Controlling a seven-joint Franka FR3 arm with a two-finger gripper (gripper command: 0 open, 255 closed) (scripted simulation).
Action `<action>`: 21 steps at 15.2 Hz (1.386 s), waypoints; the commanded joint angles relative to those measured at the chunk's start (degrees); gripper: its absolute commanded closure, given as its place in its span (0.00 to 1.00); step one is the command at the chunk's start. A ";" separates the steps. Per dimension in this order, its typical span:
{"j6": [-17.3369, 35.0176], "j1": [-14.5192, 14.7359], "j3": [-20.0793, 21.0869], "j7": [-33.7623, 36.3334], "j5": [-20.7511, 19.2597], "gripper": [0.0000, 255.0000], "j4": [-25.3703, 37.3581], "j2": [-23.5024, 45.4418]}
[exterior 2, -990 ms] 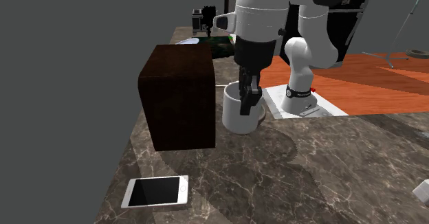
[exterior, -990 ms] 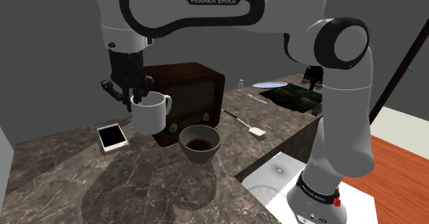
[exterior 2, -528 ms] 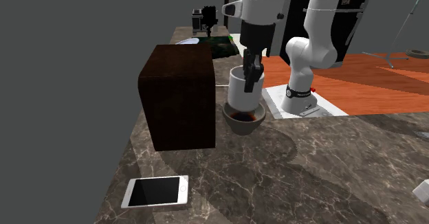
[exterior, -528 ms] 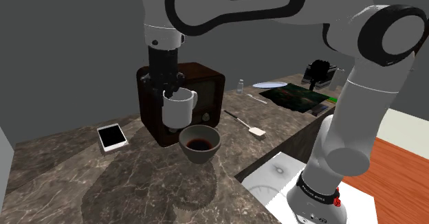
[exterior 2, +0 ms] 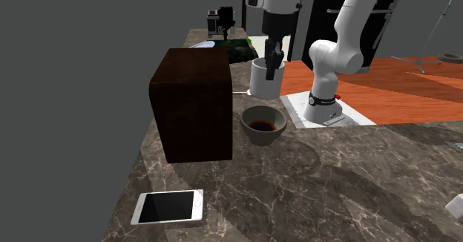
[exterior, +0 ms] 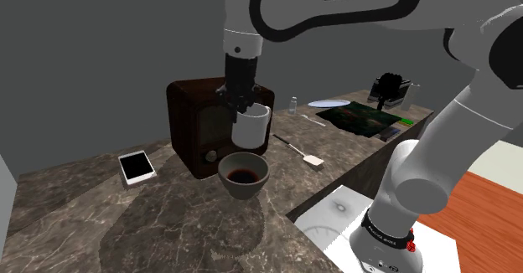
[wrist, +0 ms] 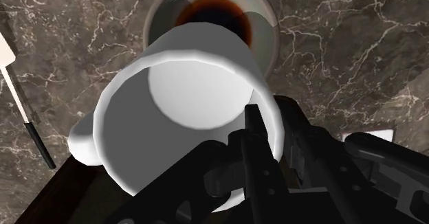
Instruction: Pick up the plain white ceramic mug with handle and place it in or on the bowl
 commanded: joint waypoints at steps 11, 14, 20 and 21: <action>8.89 0.16 0.28 -0.17 0.22 1.00 -8.79 0.09; 11.23 0.19 0.45 -0.05 0.15 1.00 -10.68 0.56; 14.55 0.21 0.71 0.18 0.00 1.00 -13.17 1.42; 14.55 0.21 0.71 0.18 -0.01 1.00 -13.17 1.42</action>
